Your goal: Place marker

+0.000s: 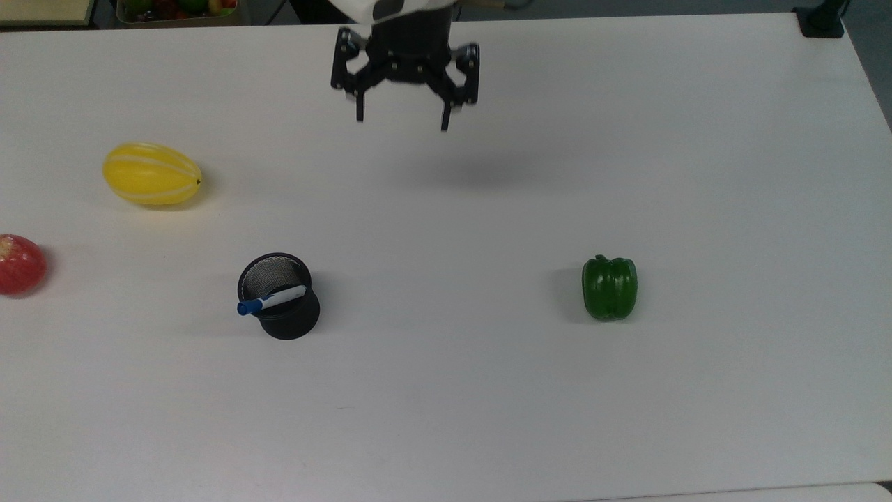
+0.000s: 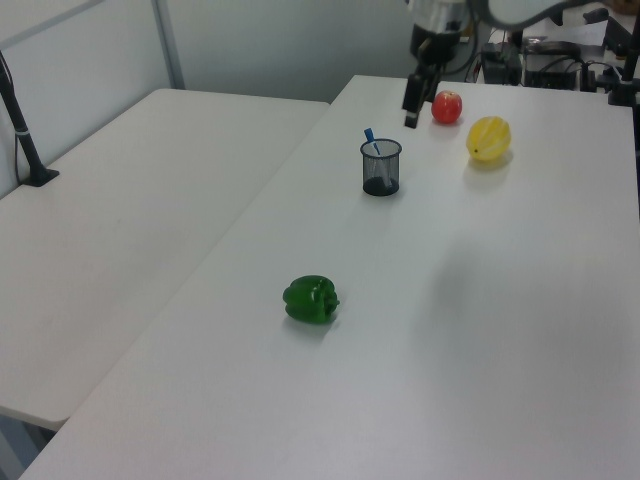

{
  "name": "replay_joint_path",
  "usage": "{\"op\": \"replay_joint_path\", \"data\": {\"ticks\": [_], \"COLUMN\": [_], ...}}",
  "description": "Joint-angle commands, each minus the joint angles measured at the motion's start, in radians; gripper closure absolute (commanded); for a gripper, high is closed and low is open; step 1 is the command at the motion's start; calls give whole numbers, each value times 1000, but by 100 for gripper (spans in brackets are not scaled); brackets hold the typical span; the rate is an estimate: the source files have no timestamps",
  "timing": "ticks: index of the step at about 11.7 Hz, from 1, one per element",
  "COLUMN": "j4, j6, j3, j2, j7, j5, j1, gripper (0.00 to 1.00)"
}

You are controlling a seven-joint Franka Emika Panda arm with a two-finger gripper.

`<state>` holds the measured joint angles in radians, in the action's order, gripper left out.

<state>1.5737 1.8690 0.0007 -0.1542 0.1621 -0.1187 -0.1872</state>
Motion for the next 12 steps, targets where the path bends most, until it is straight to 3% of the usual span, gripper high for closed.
{"op": "replay_joint_path", "data": {"ticks": [1, 6, 12], "j4": [29, 29, -3], "j6": [-204, -303, -310], "j3": [-19, -21, -21], "j2": [111, 163, 145], "j7": [-156, -158, -154], "j5": [74, 82, 85], "j1": [18, 81, 84], "gripper": [0, 0, 0]}}
